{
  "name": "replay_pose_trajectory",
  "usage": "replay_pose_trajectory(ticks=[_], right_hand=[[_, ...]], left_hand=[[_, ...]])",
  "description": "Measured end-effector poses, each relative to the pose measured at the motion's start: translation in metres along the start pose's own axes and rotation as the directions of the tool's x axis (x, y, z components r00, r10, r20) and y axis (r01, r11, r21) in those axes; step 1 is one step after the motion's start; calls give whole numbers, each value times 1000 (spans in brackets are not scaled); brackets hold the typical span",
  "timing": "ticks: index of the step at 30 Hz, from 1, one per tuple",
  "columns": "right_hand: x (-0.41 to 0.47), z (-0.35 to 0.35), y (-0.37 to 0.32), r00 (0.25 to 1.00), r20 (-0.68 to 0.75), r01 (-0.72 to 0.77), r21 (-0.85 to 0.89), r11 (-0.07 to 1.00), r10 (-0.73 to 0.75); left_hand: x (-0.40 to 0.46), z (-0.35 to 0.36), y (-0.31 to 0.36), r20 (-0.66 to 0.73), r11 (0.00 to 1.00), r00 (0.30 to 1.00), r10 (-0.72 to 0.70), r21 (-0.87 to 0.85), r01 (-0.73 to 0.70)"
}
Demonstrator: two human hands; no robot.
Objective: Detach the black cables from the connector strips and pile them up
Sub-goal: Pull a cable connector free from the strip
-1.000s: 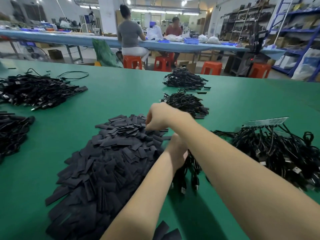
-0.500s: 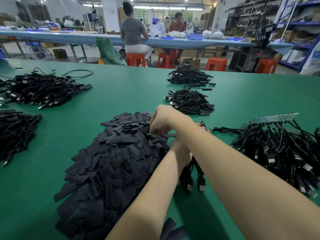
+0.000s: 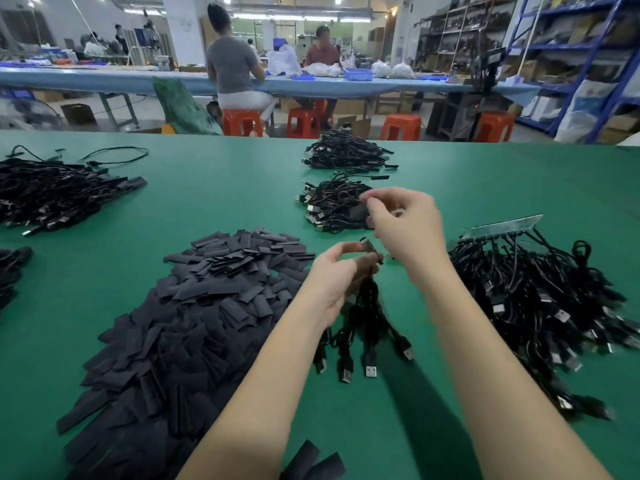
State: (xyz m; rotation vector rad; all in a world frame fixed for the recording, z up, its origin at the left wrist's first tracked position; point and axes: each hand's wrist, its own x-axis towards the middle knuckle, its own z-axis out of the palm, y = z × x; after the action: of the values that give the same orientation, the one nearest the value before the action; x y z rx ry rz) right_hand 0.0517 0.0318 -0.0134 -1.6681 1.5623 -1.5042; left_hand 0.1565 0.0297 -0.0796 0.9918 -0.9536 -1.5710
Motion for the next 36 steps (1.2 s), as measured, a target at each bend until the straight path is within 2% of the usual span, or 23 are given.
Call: replay_pose_trajectory(ticks=[2,5,8,10,15,19,29,33,36], right_hand=[[-9,-15,26,985,-51,-159,60,985,162],[-21,-23,55,932,39,-358,258,897,361],[-26,-24,65,897,162,-441,420,793,412],[-27,-24,66,887,224,-461,462,758,404],[-29,-30,65,904,262,-428,535,728,339],[-28,-34,65,930,276,-360,539,761,244],[-23,-33,61,947,207,-322,569,757,247],[-22,-35,61,957,176,-290,562,774,231],[-22,-36,60,964,146,-265,533,804,222]], left_hand=[[-2,-3,2,0,998,1000,1,-55,-1],[-2,-7,5,16,997,1000,5,-83,-3],[-2,-10,4,65,999,998,1,-47,2],[-2,-11,4,55,1000,998,-10,-25,11],[1,-11,5,11,997,1000,-8,-72,9],[-1,-8,6,28,989,999,-27,-144,30],[-5,3,7,43,987,999,-29,-155,35],[-7,4,9,18,1000,1000,23,9,-23],[-8,1,10,59,989,995,83,118,-90]])
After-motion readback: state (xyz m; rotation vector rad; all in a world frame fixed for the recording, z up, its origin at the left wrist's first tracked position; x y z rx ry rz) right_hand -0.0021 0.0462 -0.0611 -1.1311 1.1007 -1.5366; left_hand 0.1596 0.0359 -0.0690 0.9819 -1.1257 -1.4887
